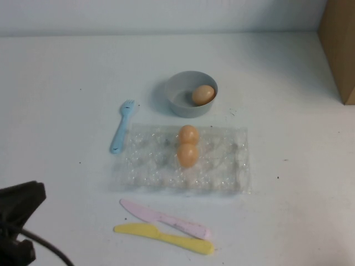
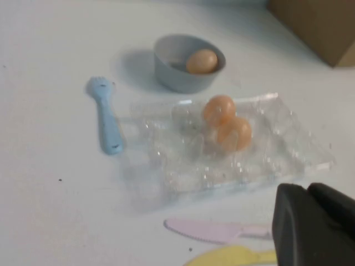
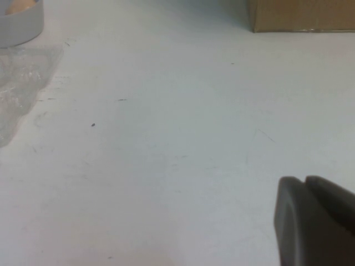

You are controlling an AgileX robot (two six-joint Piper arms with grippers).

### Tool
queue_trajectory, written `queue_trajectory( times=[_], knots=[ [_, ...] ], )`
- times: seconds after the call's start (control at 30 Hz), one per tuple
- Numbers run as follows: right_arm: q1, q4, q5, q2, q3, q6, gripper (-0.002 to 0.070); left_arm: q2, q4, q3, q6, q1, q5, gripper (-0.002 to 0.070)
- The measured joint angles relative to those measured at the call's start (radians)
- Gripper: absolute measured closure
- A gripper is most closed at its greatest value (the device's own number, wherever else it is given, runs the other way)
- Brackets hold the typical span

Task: Take an egg out of the egg box
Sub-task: Pick up the egg from the plastic box

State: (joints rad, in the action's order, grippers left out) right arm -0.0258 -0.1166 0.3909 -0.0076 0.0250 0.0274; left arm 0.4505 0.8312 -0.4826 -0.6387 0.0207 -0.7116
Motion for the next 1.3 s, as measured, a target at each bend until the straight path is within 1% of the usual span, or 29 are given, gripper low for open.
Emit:
queue_trajectory(
  times=[0.17, 0.27, 0.37, 0.47, 0.53, 0.6, 0.7, 0.9, 1.03, 1.13, 1.17, 1.23, 1.3],
  knots=[
    [0.0, 0.0, 0.0, 0.0, 0.0, 0.0, 0.0694, 0.272, -0.075, -0.209, -0.162, 0.0, -0.161, 0.0678],
    [0.0, 0.0, 0.0, 0.0, 0.0, 0.0, 0.0694, 0.409, -0.111, -0.341, -0.224, -0.039, -0.216, 0.0678],
    [0.0, 0.0, 0.0, 0.0, 0.0, 0.0, 0.0694, 0.534, -0.202, -0.456, -0.235, -0.128, -0.239, 0.0678],
    [0.0, 0.0, 0.0, 0.0, 0.0, 0.0, 0.0694, 0.653, -0.31, -0.56, -0.163, -0.228, -0.252, 0.0678],
    [0.0, 0.0, 0.0, 0.0, 0.0, 0.0, 0.0694, 0.732, -0.38, -0.628, -0.09, -0.293, -0.263, 0.0678],
    [0.0, 0.0, 0.0, 0.0, 0.0, 0.0, 0.0694, 0.805, -0.432, -0.687, -0.035, -0.344, -0.28, 0.0678],
    [0.0, 0.0, 0.0, 0.0, 0.0, 0.0, 0.0694, 0.922, -0.506, -0.789, -0.002, -0.422, -0.32, 0.0678],
    [0.0, 0.0, 0.0, 0.0, 0.0, 0.0, 0.0694, 1.13, -0.696, -0.979, 0.004, -0.555, -0.386, 0.0678],
    [0.0, 0.0, 0.0, 0.0, 0.0, 0.0, 0.0694, 1.216, -0.805, -1.049, -0.094, -0.619, -0.398, 0.0671],
    [0.0, 0.0, 0.0, 0.0, 0.0, 0.0, 0.0694, 1.272, -0.831, -1.062, -0.189, -0.656, -0.399, 0.0613],
    [0.0, 0.0, 0.0, 0.0, 0.0, 0.0, 0.0694, 1.288, -0.831, -1.062, -0.218, -0.665, -0.397, 0.0576],
    [0.0, 0.0, 0.0, 0.0, 0.0, 0.0, 0.0694, 1.314, -0.831, -1.065, -0.258, -0.679, -0.378, 0.0476],
    [0.0, 0.0, 0.0, 0.0, 0.0, 0.0, 0.0694, 1.332, -0.831, -1.065, -0.276, -0.687, -0.34, 0.0349]
  ],
)
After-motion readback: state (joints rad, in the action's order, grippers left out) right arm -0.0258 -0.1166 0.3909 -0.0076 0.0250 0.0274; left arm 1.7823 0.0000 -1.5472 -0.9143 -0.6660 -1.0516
